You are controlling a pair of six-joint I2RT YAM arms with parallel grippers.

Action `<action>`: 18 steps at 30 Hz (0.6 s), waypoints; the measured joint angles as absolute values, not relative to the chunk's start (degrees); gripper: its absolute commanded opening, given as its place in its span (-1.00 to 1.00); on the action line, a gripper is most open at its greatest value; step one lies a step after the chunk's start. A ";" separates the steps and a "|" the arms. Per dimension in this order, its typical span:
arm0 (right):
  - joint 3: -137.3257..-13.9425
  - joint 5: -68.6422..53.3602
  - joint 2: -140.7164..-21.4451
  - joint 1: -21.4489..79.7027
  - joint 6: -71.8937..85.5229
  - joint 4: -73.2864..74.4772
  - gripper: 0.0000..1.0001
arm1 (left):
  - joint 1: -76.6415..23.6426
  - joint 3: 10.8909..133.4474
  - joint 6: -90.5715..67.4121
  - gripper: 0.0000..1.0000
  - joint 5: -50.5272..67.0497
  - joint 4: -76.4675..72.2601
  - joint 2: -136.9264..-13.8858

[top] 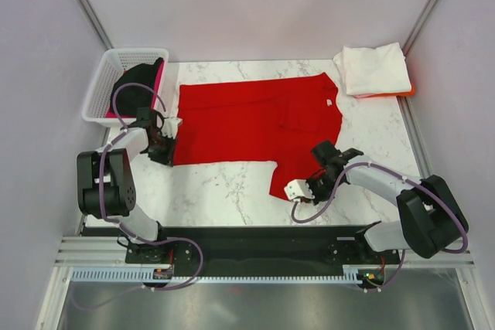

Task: Fold and stack the t-shirts
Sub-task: Fold the tshirt

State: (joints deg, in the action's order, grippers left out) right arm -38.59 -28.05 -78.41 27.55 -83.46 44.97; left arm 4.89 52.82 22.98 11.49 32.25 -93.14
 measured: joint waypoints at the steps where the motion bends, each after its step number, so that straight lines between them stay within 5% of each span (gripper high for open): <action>1: -38.63 -27.77 -78.37 27.59 -82.32 44.40 -1.00 | 4.91 53.10 22.98 -0.62 11.51 32.45 -93.32; 5: -38.65 -25.50 -77.06 27.53 -77.19 41.78 -1.00 | 4.84 54.28 22.96 -0.94 12.36 33.15 -94.28; 18: -50.50 -18.90 -70.26 21.10 -58.96 38.30 -1.00 | 4.62 65.19 22.98 -0.96 17.58 38.24 -93.41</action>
